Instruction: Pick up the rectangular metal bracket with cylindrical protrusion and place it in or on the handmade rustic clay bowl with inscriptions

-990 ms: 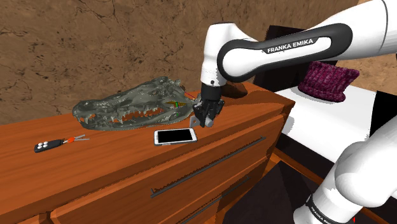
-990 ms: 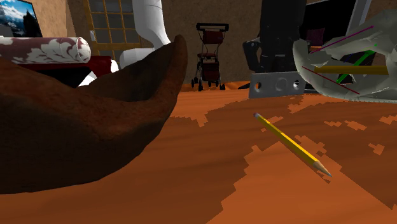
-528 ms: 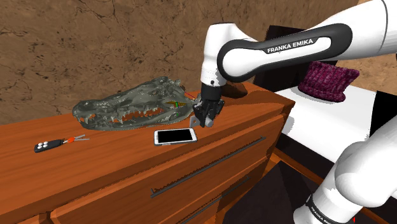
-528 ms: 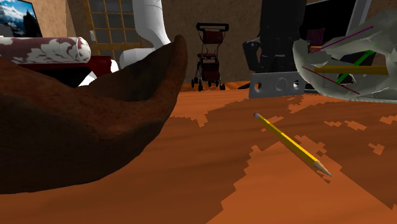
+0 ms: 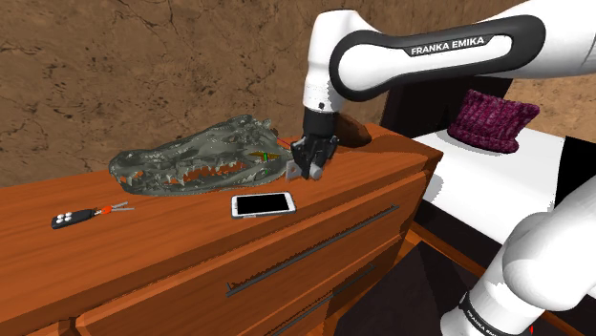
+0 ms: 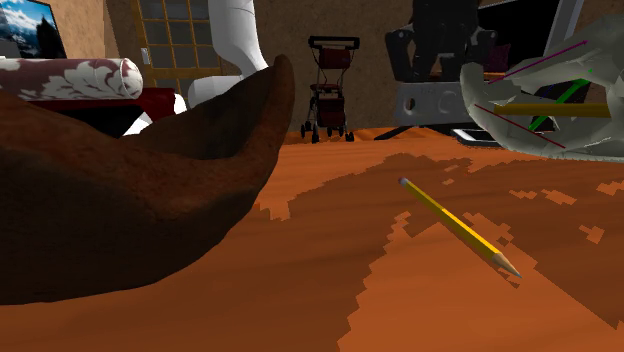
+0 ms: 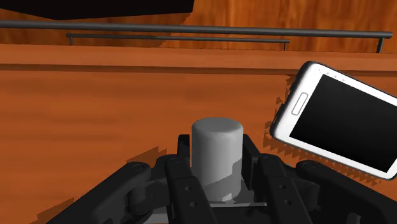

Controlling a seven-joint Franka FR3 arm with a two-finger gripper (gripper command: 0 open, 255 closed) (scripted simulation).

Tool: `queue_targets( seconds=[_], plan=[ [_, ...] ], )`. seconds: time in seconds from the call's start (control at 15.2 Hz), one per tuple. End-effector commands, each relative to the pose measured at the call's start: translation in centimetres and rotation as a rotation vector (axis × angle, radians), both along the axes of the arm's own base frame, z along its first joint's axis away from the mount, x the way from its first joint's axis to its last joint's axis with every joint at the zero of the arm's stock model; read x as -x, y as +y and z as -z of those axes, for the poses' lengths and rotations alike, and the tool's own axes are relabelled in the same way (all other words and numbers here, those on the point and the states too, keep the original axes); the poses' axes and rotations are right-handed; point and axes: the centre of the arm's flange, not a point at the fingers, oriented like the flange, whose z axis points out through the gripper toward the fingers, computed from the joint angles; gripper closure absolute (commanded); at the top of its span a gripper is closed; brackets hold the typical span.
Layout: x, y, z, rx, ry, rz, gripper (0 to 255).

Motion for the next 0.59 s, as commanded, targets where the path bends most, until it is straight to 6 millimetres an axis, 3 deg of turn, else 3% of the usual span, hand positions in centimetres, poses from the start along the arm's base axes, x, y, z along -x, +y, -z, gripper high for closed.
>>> queue_targets(
  seconds=[0.0, 0.53],
  plan=[
    [0.0, 0.0, -1.0, 0.0, 0.0, 0.0, 255],
    [0.0, 0.0, -5.2, 0.0, 0.0, 0.0, 255]
  ],
)
